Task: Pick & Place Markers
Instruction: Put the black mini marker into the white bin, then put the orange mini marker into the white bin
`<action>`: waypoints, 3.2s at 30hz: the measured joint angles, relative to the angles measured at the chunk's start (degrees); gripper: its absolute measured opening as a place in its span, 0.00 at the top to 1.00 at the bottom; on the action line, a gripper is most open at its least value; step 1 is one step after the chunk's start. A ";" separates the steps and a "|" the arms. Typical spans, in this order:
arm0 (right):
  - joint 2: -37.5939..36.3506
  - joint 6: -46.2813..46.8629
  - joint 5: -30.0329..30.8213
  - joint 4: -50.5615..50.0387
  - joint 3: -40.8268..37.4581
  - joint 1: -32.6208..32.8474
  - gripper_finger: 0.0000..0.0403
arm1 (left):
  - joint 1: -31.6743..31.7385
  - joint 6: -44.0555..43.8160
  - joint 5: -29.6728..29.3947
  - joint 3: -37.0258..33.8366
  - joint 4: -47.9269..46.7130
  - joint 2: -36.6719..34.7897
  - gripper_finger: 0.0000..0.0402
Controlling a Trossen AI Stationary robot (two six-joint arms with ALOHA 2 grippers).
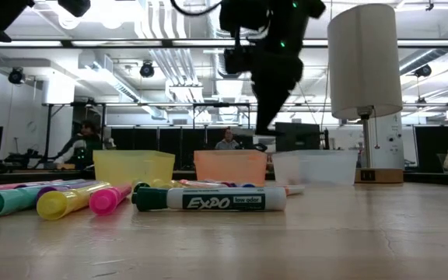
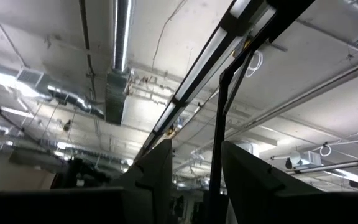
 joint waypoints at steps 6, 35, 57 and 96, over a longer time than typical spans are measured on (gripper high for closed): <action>-0.35 0.69 8.59 -3.46 3.58 -0.80 0.93 | -0.01 4.83 0.35 2.97 2.59 1.98 0.67; -3.67 18.62 11.37 -8.87 -8.15 -19.90 0.93 | -0.74 -3.01 19.23 13.09 -4.61 18.71 0.67; -3.74 19.29 10.20 -2.47 -15.79 -21.85 0.87 | -0.74 -3.08 19.21 13.09 -4.71 18.64 0.67; -11.50 0.97 -2.74 -8.48 -5.10 -9.80 0.63 | -0.74 -2.99 19.19 13.07 -4.71 18.66 0.67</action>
